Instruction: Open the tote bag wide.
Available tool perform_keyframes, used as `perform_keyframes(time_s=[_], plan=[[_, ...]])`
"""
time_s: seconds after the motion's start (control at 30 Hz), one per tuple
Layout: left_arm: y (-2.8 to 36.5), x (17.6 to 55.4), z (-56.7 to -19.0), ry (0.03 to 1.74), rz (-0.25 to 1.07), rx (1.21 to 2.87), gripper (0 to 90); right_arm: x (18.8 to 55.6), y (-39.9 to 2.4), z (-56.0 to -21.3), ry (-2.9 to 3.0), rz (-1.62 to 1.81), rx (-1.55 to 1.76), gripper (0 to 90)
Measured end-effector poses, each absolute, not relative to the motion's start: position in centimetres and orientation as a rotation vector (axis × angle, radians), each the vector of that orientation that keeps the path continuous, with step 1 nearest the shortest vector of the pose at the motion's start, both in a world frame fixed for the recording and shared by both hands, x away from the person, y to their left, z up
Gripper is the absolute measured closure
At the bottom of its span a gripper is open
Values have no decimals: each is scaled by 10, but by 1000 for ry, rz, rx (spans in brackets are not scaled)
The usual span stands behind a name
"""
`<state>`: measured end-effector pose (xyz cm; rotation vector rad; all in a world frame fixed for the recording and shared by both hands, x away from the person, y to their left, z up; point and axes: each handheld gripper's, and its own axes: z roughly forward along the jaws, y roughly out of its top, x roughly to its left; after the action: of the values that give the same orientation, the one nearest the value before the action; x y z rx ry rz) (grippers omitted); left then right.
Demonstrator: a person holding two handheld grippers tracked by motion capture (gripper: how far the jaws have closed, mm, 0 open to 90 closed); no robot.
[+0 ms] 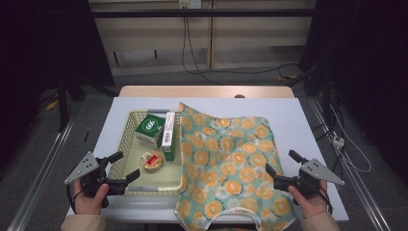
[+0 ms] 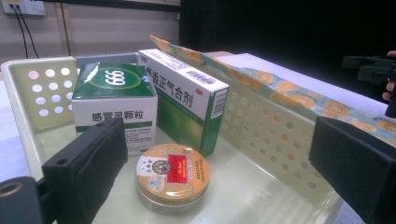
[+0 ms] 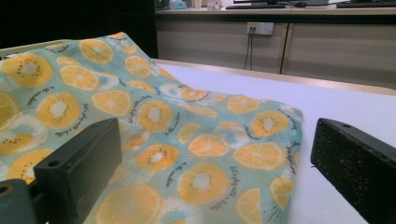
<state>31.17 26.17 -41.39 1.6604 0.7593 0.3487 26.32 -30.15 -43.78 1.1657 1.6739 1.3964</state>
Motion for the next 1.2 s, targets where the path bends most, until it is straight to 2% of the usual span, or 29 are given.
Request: perform_keyframes(time_s=[0.3, 0.5, 0.67, 0.7, 0.87, 1.07, 1.2], plan=[[262, 310, -413, 754, 355, 1660, 43, 269, -303, -433, 1691, 1343, 1190, 22], [262, 308, -413, 756, 355, 1661, 42, 289, -297, -424, 1761, 1276, 1198, 44], [261, 307, -411, 746, 361, 1671, 42, 318, -291, -424, 1866, 1223, 1199, 60], [261, 306, -411, 746, 359, 1661, 42, 338, -292, -428, 1879, 1208, 1275, 68], [262, 305, -410, 742, 352, 1660, 42, 381, -299, -434, 1870, 1145, 1362, 93], [262, 304, -409, 737, 337, 1652, 40, 412, -304, -441, 1879, 1088, 1396, 126], [261, 303, -408, 733, 343, 1650, 40, 438, -308, -457, 1930, 981, 1430, 189]])
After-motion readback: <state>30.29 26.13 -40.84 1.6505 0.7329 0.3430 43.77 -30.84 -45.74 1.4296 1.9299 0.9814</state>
